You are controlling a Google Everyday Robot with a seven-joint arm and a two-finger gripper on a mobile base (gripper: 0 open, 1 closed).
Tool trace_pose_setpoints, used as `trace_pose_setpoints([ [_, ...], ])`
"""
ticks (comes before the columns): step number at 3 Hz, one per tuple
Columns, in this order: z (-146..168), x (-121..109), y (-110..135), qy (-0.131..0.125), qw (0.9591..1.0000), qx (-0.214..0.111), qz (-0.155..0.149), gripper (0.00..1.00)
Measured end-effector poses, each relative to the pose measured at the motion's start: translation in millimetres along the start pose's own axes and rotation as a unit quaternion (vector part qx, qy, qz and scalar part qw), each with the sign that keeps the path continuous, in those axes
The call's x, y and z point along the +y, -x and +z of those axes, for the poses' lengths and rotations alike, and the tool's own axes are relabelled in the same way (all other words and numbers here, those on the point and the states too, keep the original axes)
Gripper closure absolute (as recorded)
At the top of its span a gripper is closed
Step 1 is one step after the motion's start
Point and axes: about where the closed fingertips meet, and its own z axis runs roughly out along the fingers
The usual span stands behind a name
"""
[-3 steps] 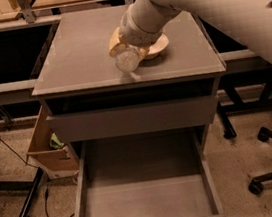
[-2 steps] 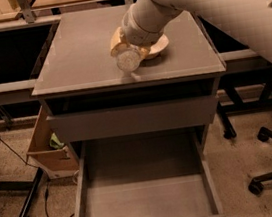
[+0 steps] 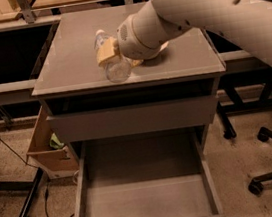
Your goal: Place blue plastic bottle into middle drawer
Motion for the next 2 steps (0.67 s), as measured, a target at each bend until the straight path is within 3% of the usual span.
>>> trace_pose_setpoints([
  [1, 8, 18, -75, 0.069, 0.9969, 0.035, -0.014, 1.0],
  [2, 14, -13, -154, 0.092, 0.9914, 0.085, -0.039, 1.0],
])
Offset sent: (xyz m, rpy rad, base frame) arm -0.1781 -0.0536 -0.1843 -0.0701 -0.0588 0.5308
